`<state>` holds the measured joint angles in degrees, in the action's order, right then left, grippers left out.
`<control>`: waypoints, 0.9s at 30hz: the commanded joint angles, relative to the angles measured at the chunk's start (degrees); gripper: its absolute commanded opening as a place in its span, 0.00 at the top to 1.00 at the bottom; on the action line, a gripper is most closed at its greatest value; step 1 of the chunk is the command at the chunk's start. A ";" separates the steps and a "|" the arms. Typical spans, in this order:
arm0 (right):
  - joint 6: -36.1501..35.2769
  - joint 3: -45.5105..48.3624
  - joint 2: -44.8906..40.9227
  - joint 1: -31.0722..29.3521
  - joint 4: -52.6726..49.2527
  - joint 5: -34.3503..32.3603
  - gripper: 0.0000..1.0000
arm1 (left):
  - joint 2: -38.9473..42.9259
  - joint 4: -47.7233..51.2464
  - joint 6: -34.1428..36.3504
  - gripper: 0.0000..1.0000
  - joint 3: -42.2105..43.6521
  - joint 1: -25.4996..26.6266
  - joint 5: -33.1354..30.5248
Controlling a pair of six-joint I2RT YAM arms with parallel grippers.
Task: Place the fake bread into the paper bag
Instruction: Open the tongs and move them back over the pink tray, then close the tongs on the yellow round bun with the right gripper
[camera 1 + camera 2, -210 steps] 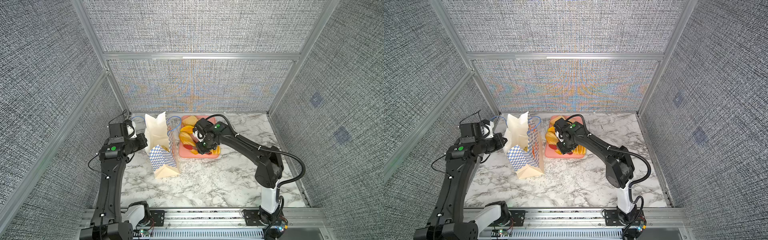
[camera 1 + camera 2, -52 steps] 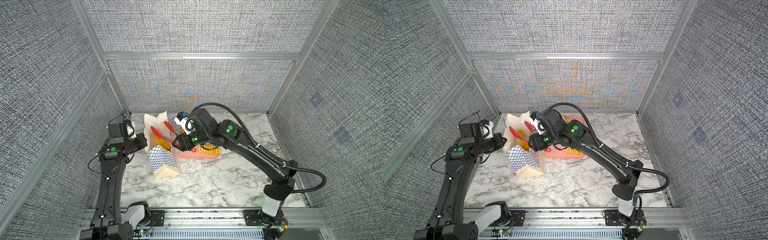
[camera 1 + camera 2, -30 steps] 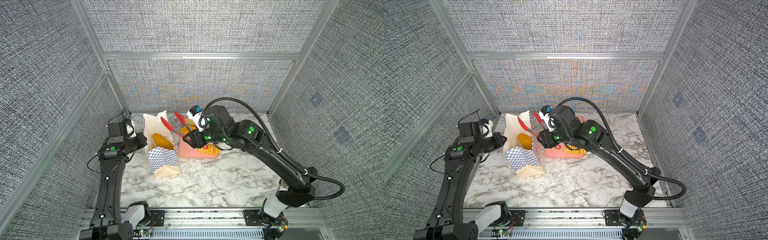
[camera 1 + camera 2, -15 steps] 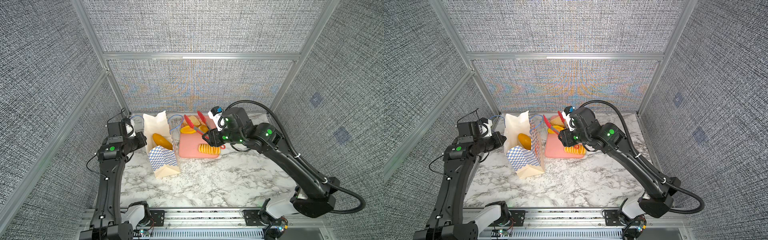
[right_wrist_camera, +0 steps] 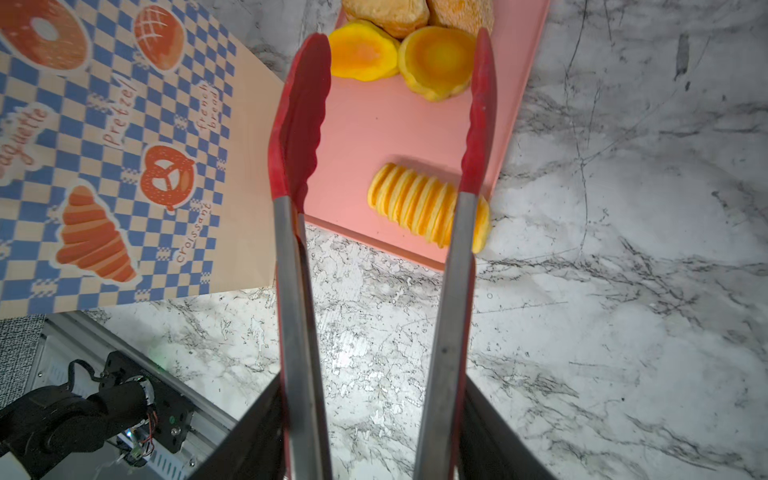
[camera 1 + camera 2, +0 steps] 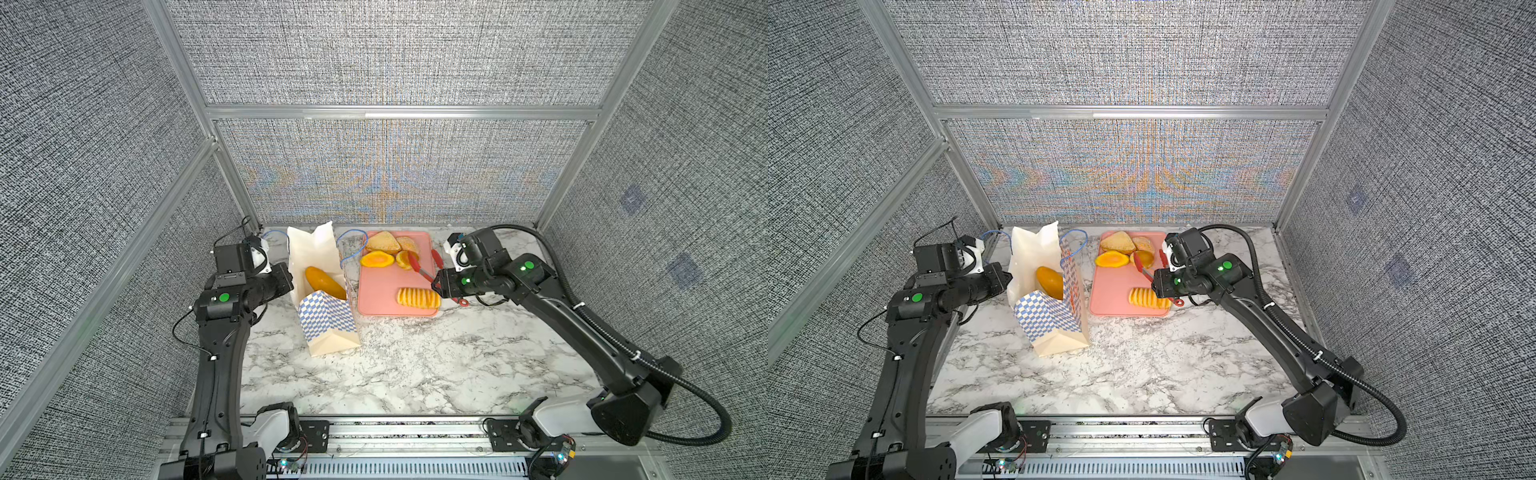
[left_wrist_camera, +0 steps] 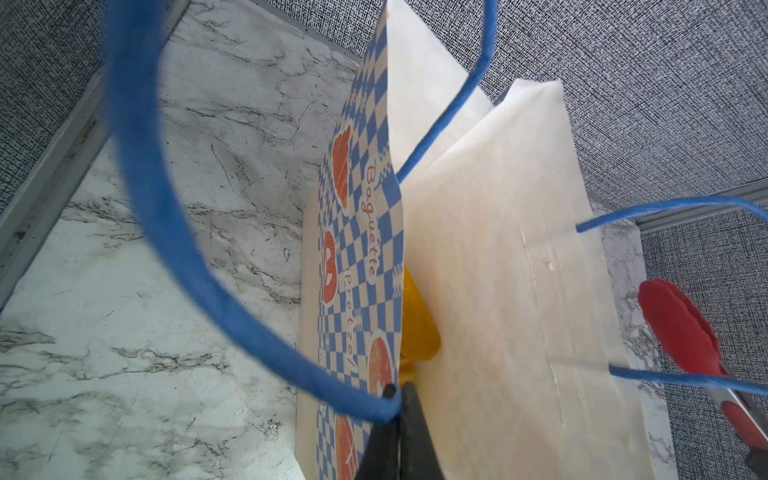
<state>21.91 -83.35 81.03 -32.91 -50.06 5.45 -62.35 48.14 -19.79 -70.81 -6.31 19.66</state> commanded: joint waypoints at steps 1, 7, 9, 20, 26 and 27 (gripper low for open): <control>0.57 1.37 1.32 1.57 4.52 3.69 0.41 | 0.13 -0.39 0.17 1.00 -0.55 -0.04 0.60; -0.17 0.35 6.84 3.16 4.07 4.90 0.41 | 0.26 -0.28 0.28 1.00 -0.47 -0.02 0.57; -0.44 -0.34 8.67 3.56 4.00 5.34 0.41 | 0.22 -0.33 0.29 1.00 -0.47 -0.08 0.60; -1.24 -4.34 17.10 4.64 4.67 6.88 0.39 | 0.41 -0.27 0.34 1.00 -0.30 -0.02 0.52; -1.53 -6.20 20.69 4.88 4.91 7.63 0.35 | 0.48 -0.16 0.47 1.00 -0.25 -0.02 0.35; -1.50 -6.50 21.19 5.03 4.94 7.56 0.35 | 0.50 -0.16 0.52 1.00 -0.13 -0.03 0.29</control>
<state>20.99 -88.90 101.41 -28.05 -46.19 12.08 -62.11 48.18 -19.73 -70.81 -6.31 19.66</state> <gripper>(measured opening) 0.651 0.049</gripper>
